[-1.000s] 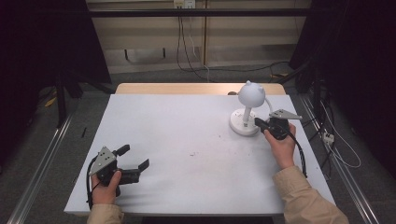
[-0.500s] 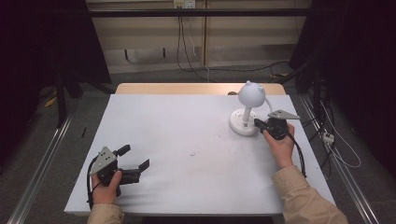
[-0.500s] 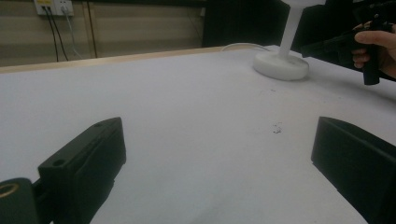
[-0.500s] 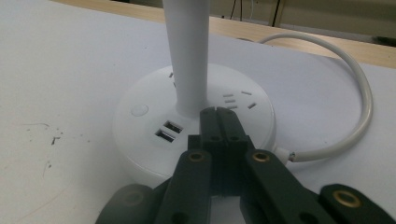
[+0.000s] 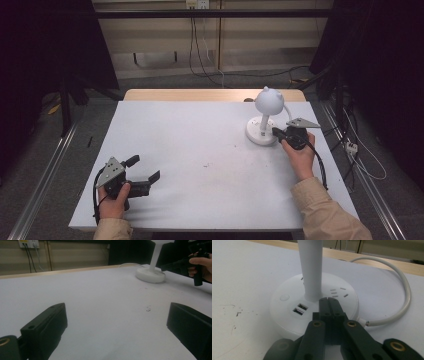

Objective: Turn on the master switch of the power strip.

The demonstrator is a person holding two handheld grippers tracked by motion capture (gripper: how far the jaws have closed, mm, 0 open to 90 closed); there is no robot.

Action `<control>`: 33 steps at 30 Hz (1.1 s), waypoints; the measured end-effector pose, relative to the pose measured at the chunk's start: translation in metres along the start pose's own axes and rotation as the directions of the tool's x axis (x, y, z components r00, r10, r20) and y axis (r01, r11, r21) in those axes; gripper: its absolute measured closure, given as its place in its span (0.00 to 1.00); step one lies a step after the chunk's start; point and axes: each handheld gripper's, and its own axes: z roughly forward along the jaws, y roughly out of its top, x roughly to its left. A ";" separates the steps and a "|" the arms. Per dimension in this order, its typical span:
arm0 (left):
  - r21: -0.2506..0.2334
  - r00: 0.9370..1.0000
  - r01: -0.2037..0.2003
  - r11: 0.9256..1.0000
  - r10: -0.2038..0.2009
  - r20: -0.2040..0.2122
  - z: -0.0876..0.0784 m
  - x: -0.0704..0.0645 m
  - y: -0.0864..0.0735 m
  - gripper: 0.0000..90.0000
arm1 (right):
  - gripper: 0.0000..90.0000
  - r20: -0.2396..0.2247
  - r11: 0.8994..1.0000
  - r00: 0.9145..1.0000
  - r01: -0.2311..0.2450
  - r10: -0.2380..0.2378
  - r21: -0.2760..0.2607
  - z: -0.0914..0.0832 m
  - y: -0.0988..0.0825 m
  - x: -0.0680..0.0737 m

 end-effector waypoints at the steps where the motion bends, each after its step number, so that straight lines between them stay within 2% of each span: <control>1: 0.001 1.000 -0.004 1.000 0.004 0.000 0.000 0.000 0.000 0.03 | 1.00 0.001 1.000 1.000 0.001 -0.001 0.000 0.000 0.000 0.000; 33: 0.004 1.000 0.004 1.000 -0.004 0.006 0.001 -0.001 -0.001 0.03 | 1.00 0.007 1.000 1.000 0.018 -0.018 -0.007 0.005 -0.002 -0.001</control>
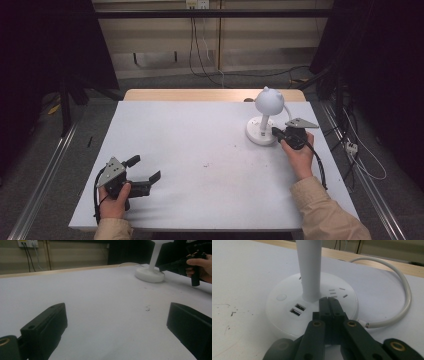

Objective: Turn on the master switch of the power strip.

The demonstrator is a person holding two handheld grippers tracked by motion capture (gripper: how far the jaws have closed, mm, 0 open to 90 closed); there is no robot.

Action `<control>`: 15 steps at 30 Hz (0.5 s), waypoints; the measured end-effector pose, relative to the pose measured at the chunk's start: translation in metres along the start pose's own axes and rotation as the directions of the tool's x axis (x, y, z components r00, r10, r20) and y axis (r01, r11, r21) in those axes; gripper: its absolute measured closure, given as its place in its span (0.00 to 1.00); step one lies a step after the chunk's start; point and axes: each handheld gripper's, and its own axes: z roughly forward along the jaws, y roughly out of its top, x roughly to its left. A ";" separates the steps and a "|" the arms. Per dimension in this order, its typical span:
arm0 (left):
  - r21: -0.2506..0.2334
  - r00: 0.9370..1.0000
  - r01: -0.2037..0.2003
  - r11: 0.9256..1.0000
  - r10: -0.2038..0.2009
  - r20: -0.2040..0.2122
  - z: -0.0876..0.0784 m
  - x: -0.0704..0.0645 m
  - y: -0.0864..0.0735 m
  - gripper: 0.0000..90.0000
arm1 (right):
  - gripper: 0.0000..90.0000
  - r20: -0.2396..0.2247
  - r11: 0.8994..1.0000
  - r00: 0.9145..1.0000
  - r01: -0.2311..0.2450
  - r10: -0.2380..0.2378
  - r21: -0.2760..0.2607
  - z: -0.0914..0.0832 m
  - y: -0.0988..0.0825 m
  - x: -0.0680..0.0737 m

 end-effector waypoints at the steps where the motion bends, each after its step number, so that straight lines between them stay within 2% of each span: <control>1: 0.001 1.000 0.000 1.000 0.000 0.000 0.000 0.000 0.000 0.03 | 1.00 0.000 1.000 1.000 0.000 0.000 0.000 0.000 0.000 0.000; 15: 0.004 1.000 -0.005 1.000 0.005 0.000 0.001 -0.001 0.000 0.03 | 1.00 -0.009 1.000 1.000 0.002 -0.002 0.003 0.000 0.000 -0.001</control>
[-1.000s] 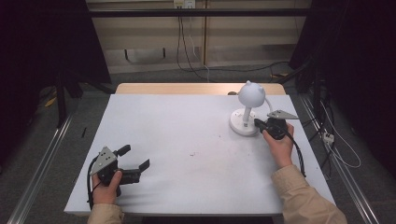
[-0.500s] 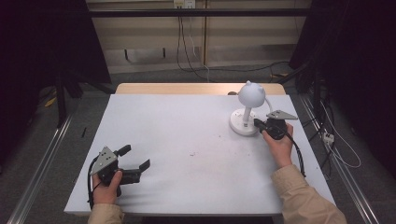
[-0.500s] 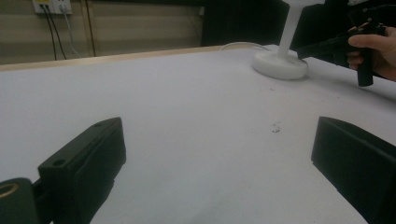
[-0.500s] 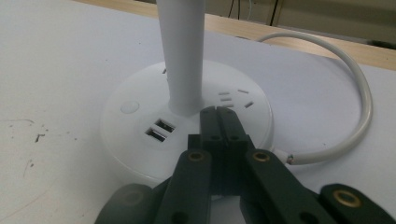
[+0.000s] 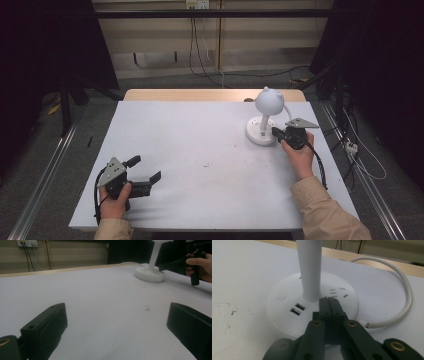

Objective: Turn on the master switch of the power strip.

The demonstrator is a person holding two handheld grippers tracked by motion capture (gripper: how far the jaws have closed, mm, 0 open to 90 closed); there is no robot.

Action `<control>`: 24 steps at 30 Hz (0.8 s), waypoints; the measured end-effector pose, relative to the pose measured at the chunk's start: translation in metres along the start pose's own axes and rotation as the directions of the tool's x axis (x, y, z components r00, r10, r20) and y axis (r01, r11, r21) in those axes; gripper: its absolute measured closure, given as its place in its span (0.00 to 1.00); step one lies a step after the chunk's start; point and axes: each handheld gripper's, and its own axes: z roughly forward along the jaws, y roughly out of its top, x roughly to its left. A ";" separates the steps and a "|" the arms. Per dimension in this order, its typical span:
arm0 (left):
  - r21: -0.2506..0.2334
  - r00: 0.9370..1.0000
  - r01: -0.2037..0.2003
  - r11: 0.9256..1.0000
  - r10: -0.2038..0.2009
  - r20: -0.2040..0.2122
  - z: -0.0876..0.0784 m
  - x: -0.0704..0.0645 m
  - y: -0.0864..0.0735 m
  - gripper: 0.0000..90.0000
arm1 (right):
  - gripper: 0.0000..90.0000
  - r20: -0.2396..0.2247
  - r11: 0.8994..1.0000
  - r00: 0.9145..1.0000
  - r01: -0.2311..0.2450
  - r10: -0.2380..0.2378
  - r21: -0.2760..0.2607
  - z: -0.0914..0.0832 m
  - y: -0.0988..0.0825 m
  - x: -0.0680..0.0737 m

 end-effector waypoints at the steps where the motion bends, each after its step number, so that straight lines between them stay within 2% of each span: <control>1: -0.001 1.000 0.001 1.000 -0.001 0.000 0.000 0.000 0.000 0.03 | 1.00 0.001 1.000 1.000 0.001 -0.001 0.000 0.000 0.000 0.000; 14: 0.002 1.000 0.001 1.000 -0.001 0.001 0.000 -0.001 0.000 0.03 | 1.00 -0.007 1.000 1.000 -0.003 0.003 -0.005 0.001 -0.001 -0.002; 24: 0.004 1.000 -0.001 1.000 0.001 0.001 0.001 -0.001 0.000 0.03 | 1.00 0.006 1.000 1.000 0.014 -0.014 -0.001 0.001 -0.001 0.000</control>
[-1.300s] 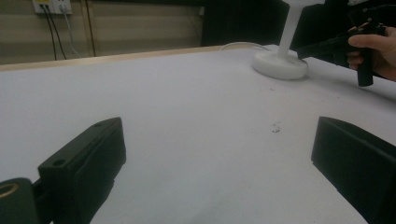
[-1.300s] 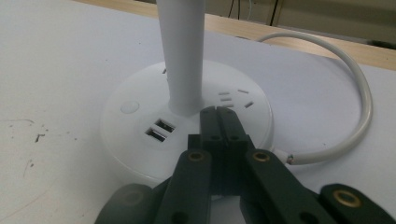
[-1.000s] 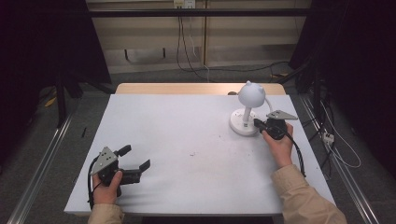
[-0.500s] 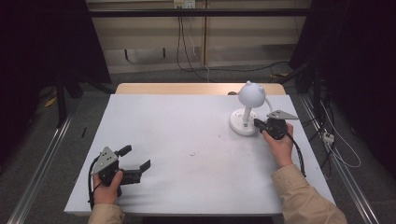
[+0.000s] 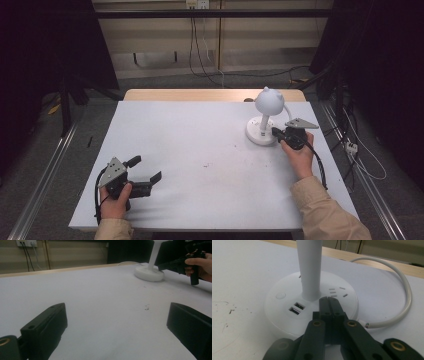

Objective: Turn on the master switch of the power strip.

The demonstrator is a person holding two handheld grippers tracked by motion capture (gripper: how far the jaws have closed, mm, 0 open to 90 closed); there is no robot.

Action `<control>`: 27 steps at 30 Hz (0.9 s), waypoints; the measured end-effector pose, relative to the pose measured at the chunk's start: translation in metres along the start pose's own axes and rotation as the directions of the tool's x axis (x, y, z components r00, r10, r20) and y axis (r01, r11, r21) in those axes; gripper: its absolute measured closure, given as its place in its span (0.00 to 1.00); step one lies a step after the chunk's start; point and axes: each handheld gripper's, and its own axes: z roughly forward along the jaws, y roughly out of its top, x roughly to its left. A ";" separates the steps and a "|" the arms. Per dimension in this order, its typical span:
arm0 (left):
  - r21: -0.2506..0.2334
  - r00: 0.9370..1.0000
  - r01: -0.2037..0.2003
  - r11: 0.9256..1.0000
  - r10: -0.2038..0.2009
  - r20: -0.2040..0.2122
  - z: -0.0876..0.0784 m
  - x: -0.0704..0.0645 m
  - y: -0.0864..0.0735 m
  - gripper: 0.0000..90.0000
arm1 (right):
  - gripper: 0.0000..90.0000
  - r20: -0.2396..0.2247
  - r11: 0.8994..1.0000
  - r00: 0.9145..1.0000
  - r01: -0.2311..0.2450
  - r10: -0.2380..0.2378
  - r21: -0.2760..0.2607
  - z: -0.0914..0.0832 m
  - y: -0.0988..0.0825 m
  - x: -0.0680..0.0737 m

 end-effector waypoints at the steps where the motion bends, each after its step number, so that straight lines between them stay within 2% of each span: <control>1: 0.000 1.000 0.000 1.000 0.000 0.000 0.000 0.000 0.000 0.03 | 1.00 0.002 1.000 1.000 0.003 -0.003 -0.002 0.000 0.000 0.000; 13: 0.000 1.000 -0.001 1.000 0.001 0.000 0.000 0.000 0.000 0.03 | 1.00 0.010 1.000 1.000 0.016 -0.016 0.000 0.000 0.000 0.002; 27: 0.001 1.000 -0.003 1.000 0.003 0.002 0.000 0.000 0.000 0.03 | 1.00 0.014 1.000 1.000 0.006 -0.006 0.002 0.001 -0.001 0.002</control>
